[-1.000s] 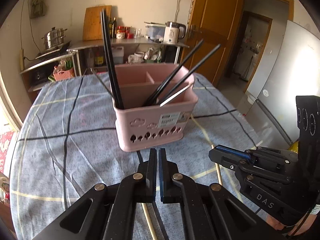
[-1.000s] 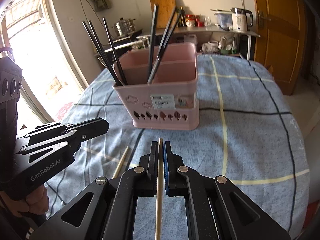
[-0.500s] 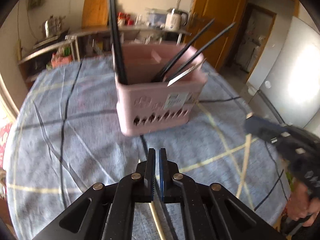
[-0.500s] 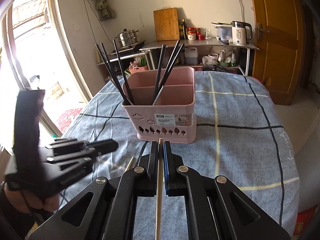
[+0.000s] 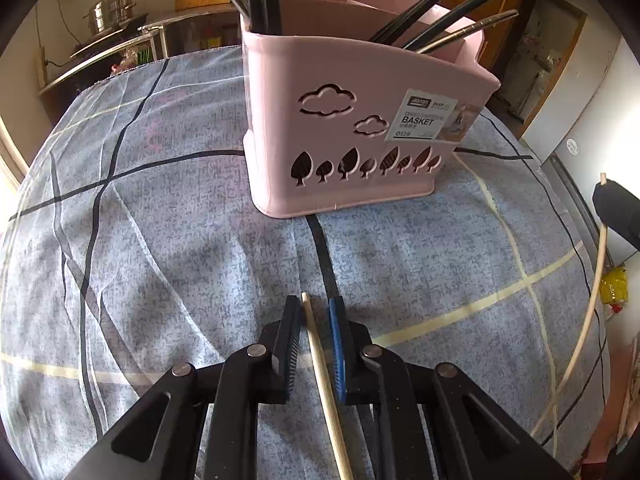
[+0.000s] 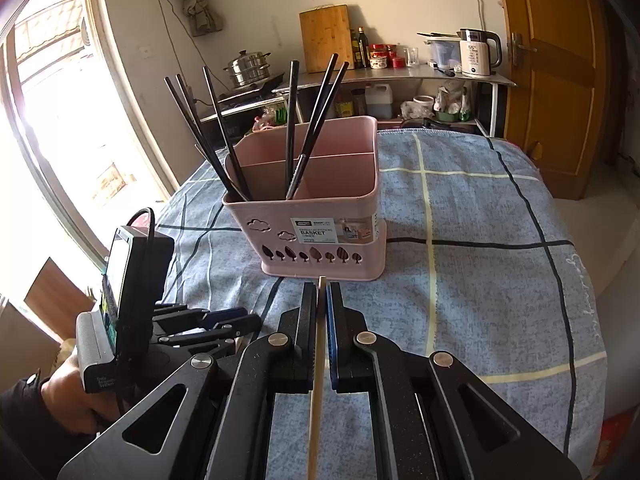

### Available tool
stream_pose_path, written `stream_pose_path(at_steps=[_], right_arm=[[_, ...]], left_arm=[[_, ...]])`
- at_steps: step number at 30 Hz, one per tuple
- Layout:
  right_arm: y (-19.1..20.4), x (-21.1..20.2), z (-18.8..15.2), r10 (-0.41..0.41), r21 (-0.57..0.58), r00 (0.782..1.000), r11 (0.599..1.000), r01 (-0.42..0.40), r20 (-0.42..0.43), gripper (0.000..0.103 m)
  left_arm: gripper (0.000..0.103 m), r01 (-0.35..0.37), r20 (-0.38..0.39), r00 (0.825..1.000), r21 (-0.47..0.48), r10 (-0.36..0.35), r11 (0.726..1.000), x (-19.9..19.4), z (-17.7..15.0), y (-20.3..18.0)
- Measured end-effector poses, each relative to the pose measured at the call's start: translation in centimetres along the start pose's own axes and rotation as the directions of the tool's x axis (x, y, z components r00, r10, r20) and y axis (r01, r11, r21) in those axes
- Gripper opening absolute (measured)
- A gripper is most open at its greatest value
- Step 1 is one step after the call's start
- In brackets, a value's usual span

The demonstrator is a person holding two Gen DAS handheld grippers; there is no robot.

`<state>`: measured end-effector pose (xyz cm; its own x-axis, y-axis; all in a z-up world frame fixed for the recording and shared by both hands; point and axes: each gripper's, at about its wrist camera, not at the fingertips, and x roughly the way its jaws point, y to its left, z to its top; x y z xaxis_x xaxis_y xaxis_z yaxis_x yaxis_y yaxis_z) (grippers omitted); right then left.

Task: Organize utensils
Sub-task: 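Close the left tool on a wooden chopstick while the right tool grasps the other, then lift the wooden chopsticks over the pink basket with both tools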

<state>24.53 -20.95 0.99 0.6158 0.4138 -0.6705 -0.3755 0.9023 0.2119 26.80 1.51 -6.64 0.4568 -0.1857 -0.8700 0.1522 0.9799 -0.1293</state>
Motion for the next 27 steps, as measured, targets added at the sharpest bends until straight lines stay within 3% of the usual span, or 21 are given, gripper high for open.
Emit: stream_pose_path(at_steps=[4, 6, 8, 15, 22, 27], right_arm=[[0.0, 0.3, 0.0, 0.004, 0.001, 1.0, 1.0, -0.004, -0.003, 0.005], [0.1, 0.4, 0.0, 0.006, 0.0, 1.0, 1.0, -0.006, -0.005, 0.005], [0.2, 0.3, 0.0, 0.008, -0.002, 1.0, 1.0, -0.008, -0.005, 0.005], [0.8, -0.7, 0.5, 0.006, -0.017, 1.0, 1.0, -0.005, 0.019, 0.005], [1.5, -2.3, 1.6, 0.002, -0.032, 0.998, 0.999, 0.0, 0.061, 0.005], [1.9, -3.3, 2.2, -0.004, -0.045, 0.996, 0.999, 0.008, 0.089, 0.005]], left_arm=[[0.014, -0.02, 0.005, 1.0, 0.021, 0.02, 1.0, 0.3, -0.2, -0.5], [0.005, -0.019, 0.0, 1.0, 0.017, 0.019, 1.0, 0.3, -0.1, -0.4], [0.005, 0.0, -0.003, 1.0, -0.005, 0.0, 1.0, -0.1, -0.2, -0.2], [0.004, 0.036, 0.111, 0.993, -0.02, -0.033, 0.999, -5.3, 1.2, 0.3], [0.004, 0.064, 0.283, 0.957, 0.016, -0.066, 0.998, -13.1, 2.9, -0.7], [0.004, 0.068, 0.342, 0.937, 0.045, -0.079, 0.997, -16.2, 3.7, -1.0]])
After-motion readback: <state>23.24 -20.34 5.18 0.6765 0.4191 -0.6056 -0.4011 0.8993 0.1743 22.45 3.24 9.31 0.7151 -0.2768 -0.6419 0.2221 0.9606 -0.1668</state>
